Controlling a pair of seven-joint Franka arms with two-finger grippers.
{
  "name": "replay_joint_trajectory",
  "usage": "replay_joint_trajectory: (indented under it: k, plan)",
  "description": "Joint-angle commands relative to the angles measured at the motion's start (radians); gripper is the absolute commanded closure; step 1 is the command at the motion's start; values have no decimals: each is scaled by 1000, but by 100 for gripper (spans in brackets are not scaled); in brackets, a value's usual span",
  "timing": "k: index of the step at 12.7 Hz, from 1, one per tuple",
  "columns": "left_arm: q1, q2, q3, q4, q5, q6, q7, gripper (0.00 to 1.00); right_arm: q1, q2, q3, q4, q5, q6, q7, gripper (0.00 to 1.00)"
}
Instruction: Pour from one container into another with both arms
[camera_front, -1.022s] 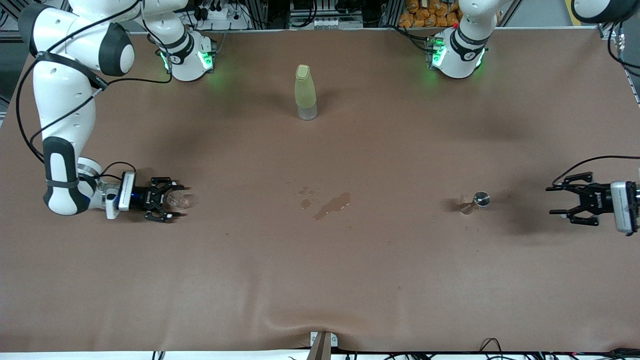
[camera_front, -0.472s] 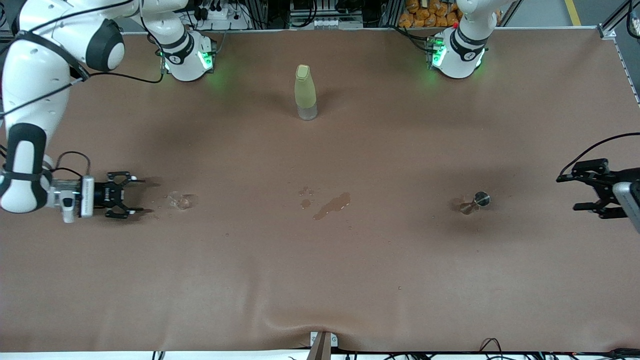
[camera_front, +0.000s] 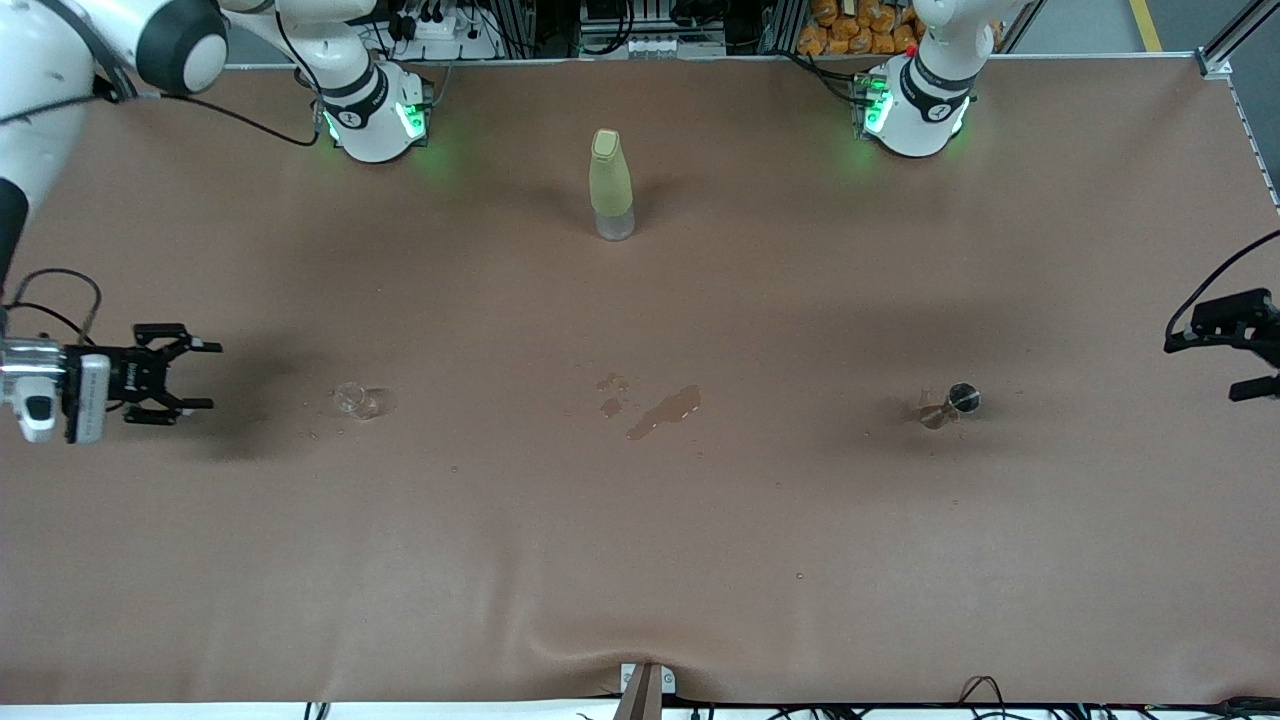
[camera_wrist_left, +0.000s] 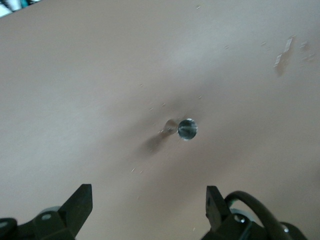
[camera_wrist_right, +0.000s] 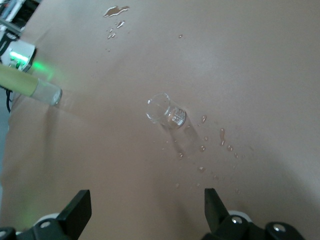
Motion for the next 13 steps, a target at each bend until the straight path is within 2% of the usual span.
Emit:
replay_joint_trajectory:
  k: [1,4,7,13]
  plan:
    - [-28,-61,-52,-31,100,10,-197,0,28,-144,1,-19,-114,-2,226,0]
    - [-31,-61,-80,-34,103,1,-449,0,73,-244,1,-7,-201,-3,414,0]
    - [-28,-64,-103,-34,106,-30,-494,0,129,-329,2,18,-287,-11,608,0]
    - [-24,-73,-103,-34,111,-32,-665,0,241,-416,-1,108,-404,-82,949,0]
